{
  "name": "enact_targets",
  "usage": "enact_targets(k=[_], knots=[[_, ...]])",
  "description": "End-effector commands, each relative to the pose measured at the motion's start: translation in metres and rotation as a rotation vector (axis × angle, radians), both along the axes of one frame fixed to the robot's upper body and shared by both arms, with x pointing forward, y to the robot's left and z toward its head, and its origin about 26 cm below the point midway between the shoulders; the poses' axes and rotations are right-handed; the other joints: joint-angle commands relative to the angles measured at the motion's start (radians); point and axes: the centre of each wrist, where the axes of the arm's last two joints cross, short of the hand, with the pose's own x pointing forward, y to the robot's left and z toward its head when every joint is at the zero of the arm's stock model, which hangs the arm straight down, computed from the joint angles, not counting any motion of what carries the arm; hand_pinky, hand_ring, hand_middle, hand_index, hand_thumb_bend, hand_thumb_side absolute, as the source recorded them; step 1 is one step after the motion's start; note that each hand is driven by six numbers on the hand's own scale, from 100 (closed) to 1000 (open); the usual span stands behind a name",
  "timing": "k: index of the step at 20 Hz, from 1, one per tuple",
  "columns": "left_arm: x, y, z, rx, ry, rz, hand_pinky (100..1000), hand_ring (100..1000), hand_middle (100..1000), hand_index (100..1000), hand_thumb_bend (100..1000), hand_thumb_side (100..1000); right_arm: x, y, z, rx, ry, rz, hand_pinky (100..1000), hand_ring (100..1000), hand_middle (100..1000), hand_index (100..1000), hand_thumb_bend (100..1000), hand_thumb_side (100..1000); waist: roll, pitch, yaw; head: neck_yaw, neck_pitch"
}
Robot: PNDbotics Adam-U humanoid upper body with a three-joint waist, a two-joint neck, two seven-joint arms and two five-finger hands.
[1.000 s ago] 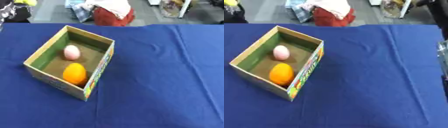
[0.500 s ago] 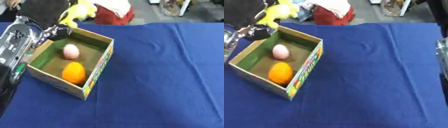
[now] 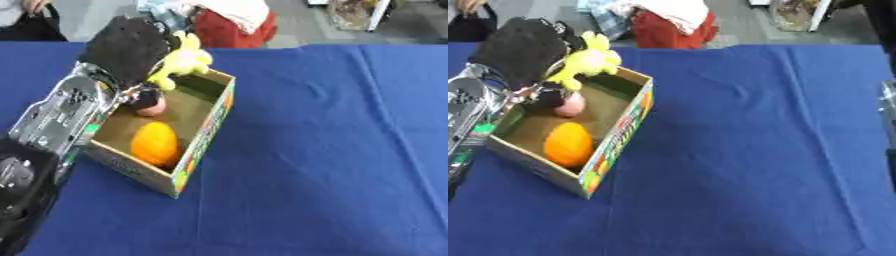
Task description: Pick up objects on the table and place them in the box.
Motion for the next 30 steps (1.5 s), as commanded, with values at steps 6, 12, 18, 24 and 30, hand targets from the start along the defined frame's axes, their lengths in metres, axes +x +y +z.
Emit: enact_targets(k=[6, 12, 18, 24, 30], knots=[[0.011, 0.001, -0.008, 0.028, 0.109, 0.054, 182, 501, 373, 462, 100, 138, -0.005, -0.003, 0.007, -0.006, -0.033, -0.014, 576, 737, 666, 856, 572, 965, -0.003, -0.014, 0.003, -0.001, 0.002], [0.013, 0.006, -0.008, 0.075, 0.211, 0.117, 536, 841, 787, 870, 442, 587, -0.005, -0.004, 0.007, -0.004, -0.038, -0.020, 576, 737, 666, 856, 569, 966, -0.009, -0.012, 0.004, -0.017, 0.002], [0.008, 0.020, 0.009, 0.037, 0.238, 0.211, 616, 891, 835, 917, 751, 839, -0.005, -0.004, 0.007, -0.001, -0.045, -0.022, 575, 737, 666, 855, 567, 965, -0.012, -0.013, 0.007, -0.038, -0.002], [-0.003, 0.045, 0.043, -0.192, 0.059, 0.272, 603, 897, 822, 931, 827, 1000, -0.005, -0.005, 0.007, 0.004, -0.053, -0.024, 575, 737, 665, 855, 565, 964, -0.016, -0.018, 0.009, -0.045, -0.002], [-0.022, 0.061, 0.072, -0.505, -0.220, 0.209, 467, 815, 719, 892, 646, 1000, -0.006, -0.006, 0.007, 0.011, -0.059, -0.028, 574, 735, 665, 855, 562, 965, -0.019, -0.022, 0.010, -0.047, 0.002]])
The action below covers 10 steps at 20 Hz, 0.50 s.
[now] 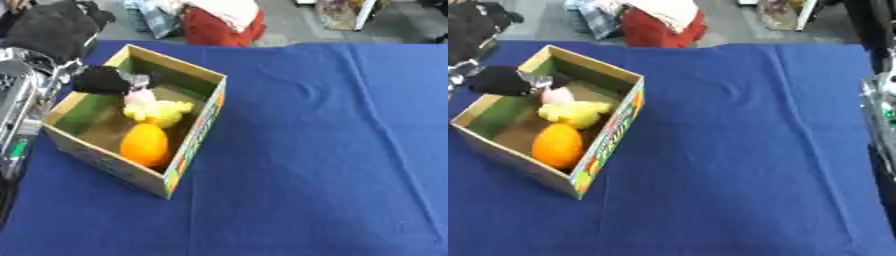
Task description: Pick up objects on the table and place them in the box.
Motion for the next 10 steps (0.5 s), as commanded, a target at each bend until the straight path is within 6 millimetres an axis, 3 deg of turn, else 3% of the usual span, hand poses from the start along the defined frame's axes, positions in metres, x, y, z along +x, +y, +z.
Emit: enact_targets(k=[1, 5, 8, 9, 10], knots=[[-0.016, 0.011, 0.025, -0.144, -0.206, -0.017, 451, 802, 704, 886, 620, 999, -0.005, -0.003, 0.009, -0.007, -0.036, -0.009, 574, 735, 665, 855, 561, 965, -0.002, -0.025, 0.002, -0.003, 0.002], [-0.041, 0.019, 0.039, -0.349, -0.396, -0.129, 397, 756, 645, 864, 541, 961, -0.005, -0.004, 0.009, -0.002, -0.041, -0.005, 574, 735, 664, 852, 505, 986, -0.004, -0.024, 0.006, -0.006, 0.005], [-0.063, 0.028, 0.044, -0.507, -0.502, -0.228, 364, 713, 597, 836, 424, 952, -0.005, -0.004, 0.008, 0.016, -0.054, 0.001, 574, 735, 663, 844, 381, 1000, -0.005, -0.020, 0.011, -0.011, 0.010], [-0.069, 0.032, 0.045, -0.559, -0.532, -0.255, 364, 713, 597, 836, 424, 952, -0.005, -0.005, 0.008, 0.024, -0.061, 0.006, 574, 735, 663, 844, 381, 1000, -0.005, -0.019, 0.013, -0.012, 0.011], [-0.072, 0.037, 0.044, -0.614, -0.559, -0.278, 354, 694, 582, 822, 360, 940, -0.006, -0.005, 0.007, 0.034, -0.074, 0.012, 569, 731, 658, 841, 283, 1000, -0.006, -0.017, 0.016, -0.014, 0.013]])
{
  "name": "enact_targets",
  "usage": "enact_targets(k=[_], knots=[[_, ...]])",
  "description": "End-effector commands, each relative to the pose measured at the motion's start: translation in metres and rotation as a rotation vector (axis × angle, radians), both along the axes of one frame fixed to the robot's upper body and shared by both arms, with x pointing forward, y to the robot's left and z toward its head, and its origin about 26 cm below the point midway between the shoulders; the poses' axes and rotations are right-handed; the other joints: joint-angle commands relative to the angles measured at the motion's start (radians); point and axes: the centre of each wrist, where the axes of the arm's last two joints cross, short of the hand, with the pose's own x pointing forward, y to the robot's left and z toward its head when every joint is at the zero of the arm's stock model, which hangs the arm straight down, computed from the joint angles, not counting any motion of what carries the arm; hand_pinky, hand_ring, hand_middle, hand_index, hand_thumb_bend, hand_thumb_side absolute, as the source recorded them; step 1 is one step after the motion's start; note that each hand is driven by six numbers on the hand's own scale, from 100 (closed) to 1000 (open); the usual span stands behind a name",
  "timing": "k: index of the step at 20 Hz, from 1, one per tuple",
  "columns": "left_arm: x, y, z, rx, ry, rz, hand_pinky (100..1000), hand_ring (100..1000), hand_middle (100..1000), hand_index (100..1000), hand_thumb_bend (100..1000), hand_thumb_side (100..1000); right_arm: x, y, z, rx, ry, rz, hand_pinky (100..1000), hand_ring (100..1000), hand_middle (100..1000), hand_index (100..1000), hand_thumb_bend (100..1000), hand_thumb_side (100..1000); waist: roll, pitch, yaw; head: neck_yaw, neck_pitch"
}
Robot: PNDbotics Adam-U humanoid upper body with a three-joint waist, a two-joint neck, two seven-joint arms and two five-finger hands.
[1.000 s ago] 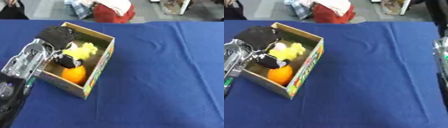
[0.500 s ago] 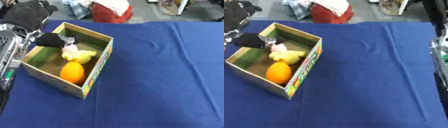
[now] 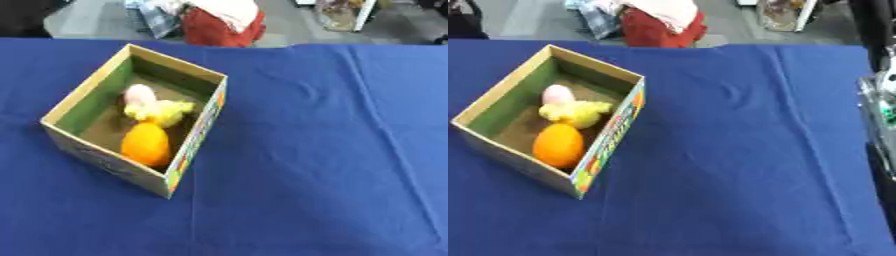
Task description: Pick up objects on the table and place them in the box.
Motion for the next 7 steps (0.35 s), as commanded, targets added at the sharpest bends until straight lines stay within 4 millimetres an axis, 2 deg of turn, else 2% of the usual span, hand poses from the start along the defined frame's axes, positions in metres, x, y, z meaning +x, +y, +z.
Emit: enact_targets(k=[1, 2, 3, 4, 6, 7], knots=[[-0.018, 0.017, 0.012, -0.149, -0.142, -0.082, 353, 692, 580, 820, 354, 939, -0.005, -0.004, 0.009, 0.016, -0.066, 0.008, 568, 731, 657, 840, 273, 1000, -0.001, -0.016, 0.004, -0.008, 0.008], [-0.019, 0.021, 0.010, -0.197, -0.169, -0.110, 347, 676, 570, 808, 326, 922, -0.006, -0.004, 0.009, 0.029, -0.081, 0.012, 566, 728, 652, 836, 217, 1000, -0.002, -0.013, 0.007, -0.009, 0.009], [-0.018, 0.026, 0.008, -0.243, -0.201, -0.138, 343, 663, 561, 800, 286, 958, -0.006, -0.005, 0.008, 0.042, -0.097, 0.016, 561, 723, 646, 830, 179, 999, -0.002, -0.011, 0.009, -0.010, 0.008], [-0.018, 0.031, 0.006, -0.286, -0.238, -0.168, 339, 658, 557, 795, 332, 900, -0.006, -0.006, 0.008, 0.056, -0.113, 0.021, 559, 721, 643, 827, 159, 997, -0.002, -0.008, 0.012, -0.009, 0.007], [-0.016, 0.040, -0.002, -0.370, -0.318, -0.235, 325, 642, 546, 786, 333, 876, -0.006, -0.007, 0.006, 0.088, -0.145, 0.033, 552, 715, 632, 816, 100, 982, -0.001, -0.002, 0.016, -0.009, 0.003], [-0.015, 0.044, -0.007, -0.411, -0.354, -0.271, 317, 631, 538, 775, 312, 850, -0.006, -0.008, 0.005, 0.107, -0.161, 0.040, 550, 712, 628, 811, 100, 977, -0.001, 0.001, 0.018, -0.009, 0.000]])
